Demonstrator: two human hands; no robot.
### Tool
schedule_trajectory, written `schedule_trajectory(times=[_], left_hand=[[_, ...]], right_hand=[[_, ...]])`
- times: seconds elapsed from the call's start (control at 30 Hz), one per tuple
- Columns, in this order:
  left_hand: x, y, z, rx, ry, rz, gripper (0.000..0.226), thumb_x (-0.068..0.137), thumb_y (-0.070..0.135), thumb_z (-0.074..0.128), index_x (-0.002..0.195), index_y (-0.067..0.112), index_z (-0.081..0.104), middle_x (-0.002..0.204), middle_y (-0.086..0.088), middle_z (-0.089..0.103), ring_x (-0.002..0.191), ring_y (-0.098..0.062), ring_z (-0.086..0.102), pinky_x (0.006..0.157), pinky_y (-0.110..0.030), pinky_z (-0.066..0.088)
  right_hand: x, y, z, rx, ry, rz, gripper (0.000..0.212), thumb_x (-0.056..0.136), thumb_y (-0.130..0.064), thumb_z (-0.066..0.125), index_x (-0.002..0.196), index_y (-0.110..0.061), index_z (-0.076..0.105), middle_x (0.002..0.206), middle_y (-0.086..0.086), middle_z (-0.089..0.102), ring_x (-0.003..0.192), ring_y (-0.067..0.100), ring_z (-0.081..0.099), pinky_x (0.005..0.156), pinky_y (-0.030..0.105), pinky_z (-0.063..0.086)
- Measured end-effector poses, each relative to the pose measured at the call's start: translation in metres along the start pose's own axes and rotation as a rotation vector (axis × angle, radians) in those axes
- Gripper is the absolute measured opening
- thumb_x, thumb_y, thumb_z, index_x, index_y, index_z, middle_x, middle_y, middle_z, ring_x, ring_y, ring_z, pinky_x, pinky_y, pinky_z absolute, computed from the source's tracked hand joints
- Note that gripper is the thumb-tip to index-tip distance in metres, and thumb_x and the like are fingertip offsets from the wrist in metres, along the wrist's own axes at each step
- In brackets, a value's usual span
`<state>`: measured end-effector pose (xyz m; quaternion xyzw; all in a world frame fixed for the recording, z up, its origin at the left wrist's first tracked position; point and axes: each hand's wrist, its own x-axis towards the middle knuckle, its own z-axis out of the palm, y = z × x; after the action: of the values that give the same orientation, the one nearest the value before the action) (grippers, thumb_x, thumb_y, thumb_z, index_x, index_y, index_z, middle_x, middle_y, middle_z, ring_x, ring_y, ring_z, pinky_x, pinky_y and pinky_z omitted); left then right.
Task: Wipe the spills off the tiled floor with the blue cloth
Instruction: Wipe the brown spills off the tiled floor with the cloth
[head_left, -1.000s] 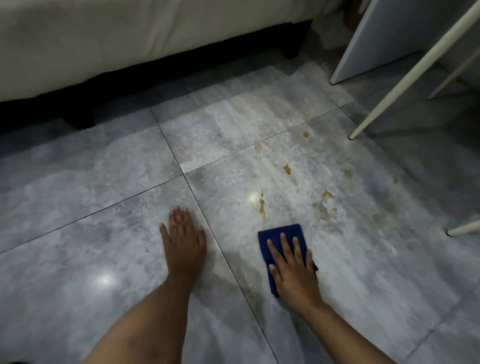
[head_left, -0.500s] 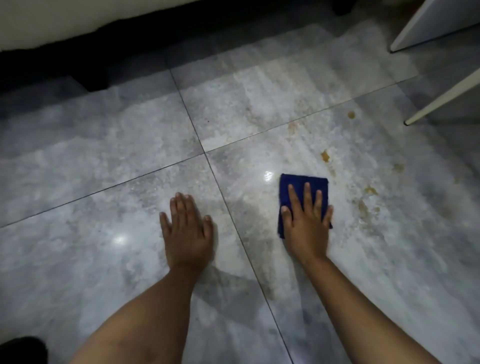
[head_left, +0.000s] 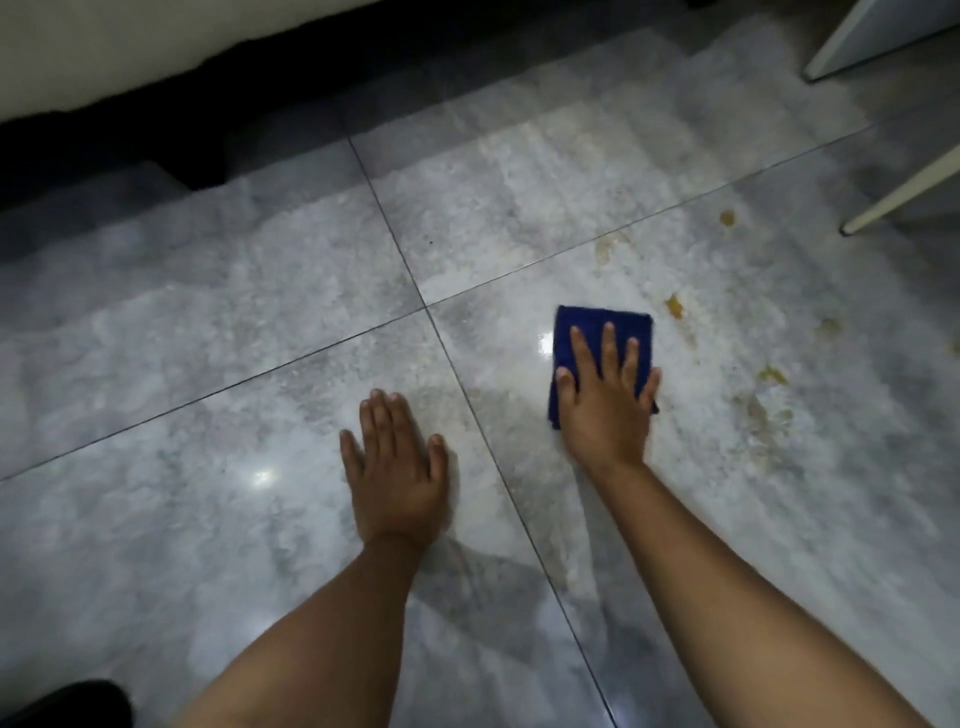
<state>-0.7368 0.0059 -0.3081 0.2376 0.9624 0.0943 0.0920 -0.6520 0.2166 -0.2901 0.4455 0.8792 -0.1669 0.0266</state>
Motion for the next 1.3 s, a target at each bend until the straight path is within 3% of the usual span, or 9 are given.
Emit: schedule_trajectory(times=[0.07, 0.17, 0.27, 0.33, 0.47, 0.6, 0.83, 1.1, 1.3], left_hand=[[-0.001, 0.001, 0.0, 0.004, 0.005, 0.018, 0.066, 0.098, 0.046, 0.018, 0.152, 0.012, 0.0, 0.161, -0.006, -0.002, 0.147, -0.016, -0.009, 0.118, -0.046, -0.004], [-0.002, 0.003, -0.004, -0.021, 0.029, 0.006, 0.067, 0.097, 0.046, 0.016, 0.152, 0.009, 0.004, 0.161, -0.009, 0.001, 0.147, -0.018, -0.007, 0.118, -0.048, -0.004], [0.008, 0.024, -0.011, -0.13, 0.086, 0.003, 0.066, 0.091, 0.033, 0.029, 0.15, 0.005, 0.02, 0.158, -0.016, 0.012, 0.147, -0.026, 0.004, 0.118, -0.052, -0.002], [0.028, 0.053, -0.019, -0.192, 0.126, 0.095, 0.066, 0.084, 0.022, 0.039, 0.147, 0.003, 0.029, 0.156, -0.02, 0.019, 0.146, -0.03, 0.011, 0.118, -0.051, 0.001], [0.064, 0.109, -0.019, -0.121, 0.002, 0.295, 0.064, 0.096, 0.028, 0.032, 0.152, 0.005, 0.01, 0.16, -0.015, -0.001, 0.147, -0.023, -0.006, 0.117, -0.042, -0.011], [0.067, 0.142, 0.01, -0.025, -0.077, 0.181, 0.066, 0.1, 0.041, 0.017, 0.151, 0.004, -0.004, 0.159, -0.014, -0.01, 0.146, -0.024, -0.014, 0.116, -0.047, -0.013], [0.061, 0.154, 0.026, -0.029, 0.059, 0.138, 0.07, 0.095, 0.042, 0.02, 0.151, 0.003, 0.009, 0.159, -0.016, 0.006, 0.148, -0.025, -0.001, 0.118, -0.049, -0.005], [0.062, 0.154, 0.028, -0.02, 0.062, 0.126, 0.069, 0.094, 0.043, 0.019, 0.151, 0.005, 0.005, 0.16, -0.014, 0.003, 0.148, -0.023, -0.003, 0.118, -0.048, -0.005], [0.062, 0.156, 0.028, 0.0, 0.025, 0.11, 0.07, 0.094, 0.044, 0.016, 0.151, 0.008, -0.001, 0.16, -0.011, -0.004, 0.147, -0.021, -0.009, 0.118, -0.047, -0.008]], right_hand=[[-0.04, -0.002, 0.004, 0.027, 0.031, 0.075, 0.052, 0.1, -0.047, 0.022, 0.151, -0.037, 0.012, 0.161, -0.002, 0.002, 0.147, 0.024, -0.006, 0.116, 0.056, -0.004], [-0.084, -0.028, 0.016, 0.013, -0.014, -0.104, 0.054, 0.097, -0.047, 0.02, 0.149, -0.035, 0.025, 0.16, -0.001, 0.012, 0.147, 0.027, 0.004, 0.115, 0.055, -0.003], [-0.035, -0.027, 0.01, -0.001, -0.038, -0.239, 0.053, 0.098, -0.047, 0.021, 0.15, -0.038, 0.02, 0.161, -0.003, 0.007, 0.148, 0.024, -0.001, 0.115, 0.052, -0.005], [0.013, -0.007, -0.003, -0.024, -0.044, -0.166, 0.052, 0.1, -0.047, 0.022, 0.151, -0.04, 0.013, 0.161, -0.005, 0.001, 0.147, 0.021, -0.005, 0.116, 0.051, -0.005], [0.012, 0.062, -0.022, 0.0, -0.006, 0.068, 0.052, 0.101, -0.047, 0.02, 0.151, -0.038, 0.01, 0.162, -0.002, 0.0, 0.147, 0.022, -0.007, 0.117, 0.052, -0.003], [-0.086, 0.087, -0.012, -0.027, 0.061, 0.112, 0.054, 0.097, -0.051, 0.017, 0.15, -0.039, 0.019, 0.16, -0.002, 0.009, 0.148, 0.024, 0.002, 0.117, 0.053, 0.002], [-0.014, 0.092, -0.025, -0.023, 0.049, 0.027, 0.05, 0.1, -0.049, 0.022, 0.149, -0.04, 0.021, 0.161, -0.005, 0.007, 0.147, 0.02, -0.004, 0.117, 0.05, -0.006], [-0.053, 0.19, -0.049, 0.084, 0.159, 0.522, 0.051, 0.1, -0.045, 0.029, 0.15, -0.034, 0.024, 0.161, 0.0, 0.008, 0.147, 0.024, 0.001, 0.116, 0.055, 0.0], [-0.056, 0.138, -0.028, 0.032, 0.135, 0.301, 0.049, 0.1, -0.043, 0.028, 0.148, -0.034, 0.028, 0.16, 0.002, 0.014, 0.147, 0.025, 0.004, 0.115, 0.053, -0.002]])
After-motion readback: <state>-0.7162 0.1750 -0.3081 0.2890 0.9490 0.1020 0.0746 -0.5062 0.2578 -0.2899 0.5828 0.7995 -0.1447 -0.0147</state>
